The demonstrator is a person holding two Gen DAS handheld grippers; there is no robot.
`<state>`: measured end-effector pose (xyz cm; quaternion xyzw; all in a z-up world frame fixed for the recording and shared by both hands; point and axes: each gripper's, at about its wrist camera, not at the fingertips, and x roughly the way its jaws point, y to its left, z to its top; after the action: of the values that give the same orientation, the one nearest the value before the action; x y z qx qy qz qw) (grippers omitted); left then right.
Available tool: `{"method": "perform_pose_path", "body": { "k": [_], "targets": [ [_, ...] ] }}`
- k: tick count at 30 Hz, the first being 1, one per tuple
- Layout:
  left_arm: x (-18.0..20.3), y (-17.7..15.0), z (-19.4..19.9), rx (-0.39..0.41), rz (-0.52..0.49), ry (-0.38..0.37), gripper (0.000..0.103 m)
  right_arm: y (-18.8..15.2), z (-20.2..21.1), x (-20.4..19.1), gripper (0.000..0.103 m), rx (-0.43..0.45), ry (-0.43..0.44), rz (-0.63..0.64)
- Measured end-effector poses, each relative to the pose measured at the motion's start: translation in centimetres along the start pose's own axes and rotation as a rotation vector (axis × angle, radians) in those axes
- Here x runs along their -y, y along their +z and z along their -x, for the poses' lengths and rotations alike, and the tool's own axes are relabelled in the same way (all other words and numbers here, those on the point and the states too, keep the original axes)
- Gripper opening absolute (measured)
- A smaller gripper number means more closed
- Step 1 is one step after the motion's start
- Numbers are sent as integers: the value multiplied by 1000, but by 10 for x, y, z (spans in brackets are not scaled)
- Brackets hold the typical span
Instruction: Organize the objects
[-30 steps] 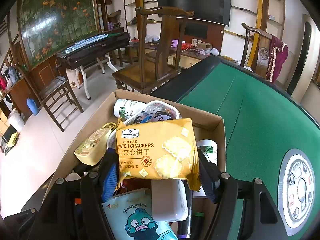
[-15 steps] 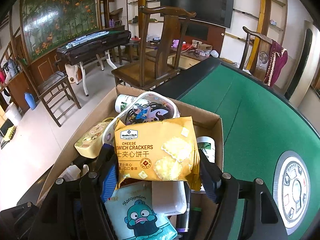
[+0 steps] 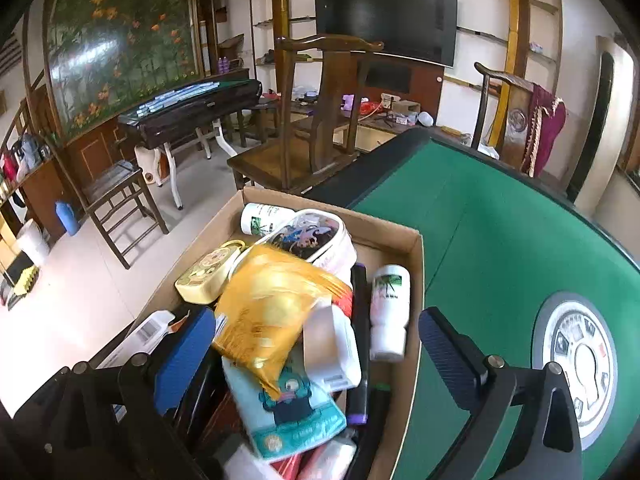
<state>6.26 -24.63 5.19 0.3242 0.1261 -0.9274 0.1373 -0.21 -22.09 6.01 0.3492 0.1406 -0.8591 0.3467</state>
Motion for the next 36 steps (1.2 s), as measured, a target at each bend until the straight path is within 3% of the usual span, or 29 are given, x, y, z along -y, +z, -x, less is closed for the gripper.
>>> {"method": "perform_pose_path", "body": {
  "k": [2, 7, 13, 22, 31, 36],
  "targets": [
    [1, 0, 0, -4, 2, 10, 84, -3, 7, 1, 103, 12, -6, -7],
    [3, -2, 8, 14, 6, 33, 88, -9, 26, 7, 103, 48, -11, -32],
    [7, -3, 23, 65, -5, 52, 89, -28, 54, 24, 103, 106, 13, -97],
    [16, -12, 51, 139, -17, 147, 89, -80, 107, 46, 103, 226, 59, -143],
    [19, -21, 82, 220, -54, 253, 89, -99, 119, 56, 103, 237, 97, -168],
    [16, -25, 89, 201, -63, 318, 89, -103, 115, 51, 103, 228, 102, -159]
  ]
}}
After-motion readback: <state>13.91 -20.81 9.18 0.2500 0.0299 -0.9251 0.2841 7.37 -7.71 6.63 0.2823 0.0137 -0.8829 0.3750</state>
